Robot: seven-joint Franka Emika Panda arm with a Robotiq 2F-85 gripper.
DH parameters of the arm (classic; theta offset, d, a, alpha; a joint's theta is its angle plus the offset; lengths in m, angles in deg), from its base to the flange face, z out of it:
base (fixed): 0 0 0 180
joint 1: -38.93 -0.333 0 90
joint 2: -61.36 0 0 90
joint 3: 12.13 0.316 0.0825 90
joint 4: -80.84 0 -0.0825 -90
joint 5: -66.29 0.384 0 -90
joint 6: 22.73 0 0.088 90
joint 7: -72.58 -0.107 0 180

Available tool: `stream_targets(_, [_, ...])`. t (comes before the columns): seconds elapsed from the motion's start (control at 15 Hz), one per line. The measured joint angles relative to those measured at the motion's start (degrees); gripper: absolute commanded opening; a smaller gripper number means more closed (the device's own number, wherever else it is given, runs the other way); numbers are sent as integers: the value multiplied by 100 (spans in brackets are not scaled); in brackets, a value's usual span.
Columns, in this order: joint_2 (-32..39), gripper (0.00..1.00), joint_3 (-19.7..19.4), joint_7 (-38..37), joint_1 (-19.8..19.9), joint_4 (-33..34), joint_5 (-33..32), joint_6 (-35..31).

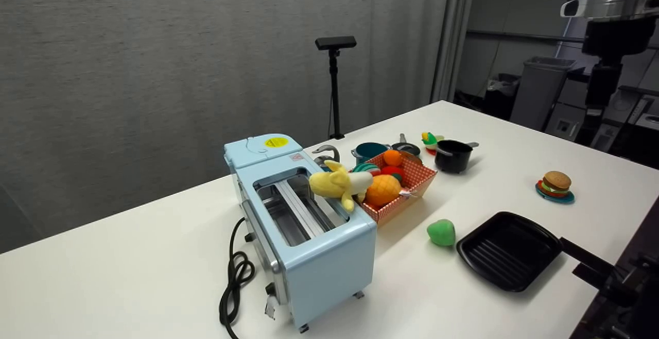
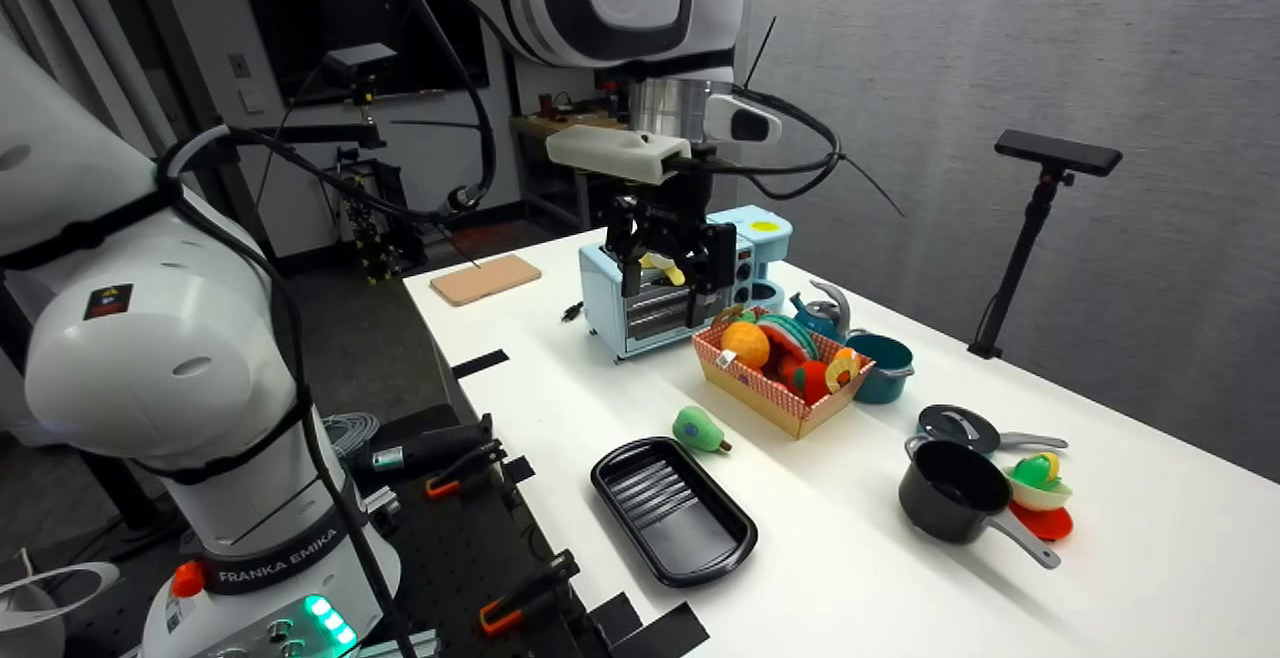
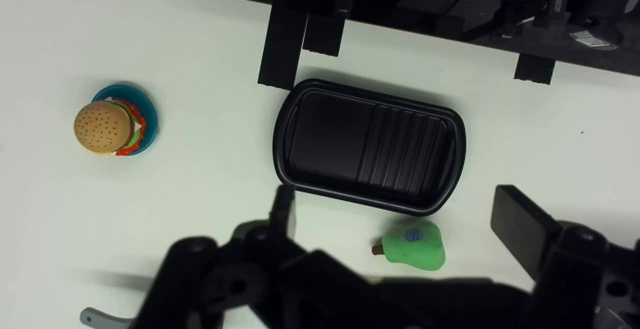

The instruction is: Put the banana plush toy in the box

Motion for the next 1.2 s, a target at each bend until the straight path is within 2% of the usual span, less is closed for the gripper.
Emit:
stream_targets(0.73, [32, 100, -1, 2, 0, 17, 0, 5])
stream_targets(1.2, [787, 100, 579, -208, -251, -299, 2, -962])
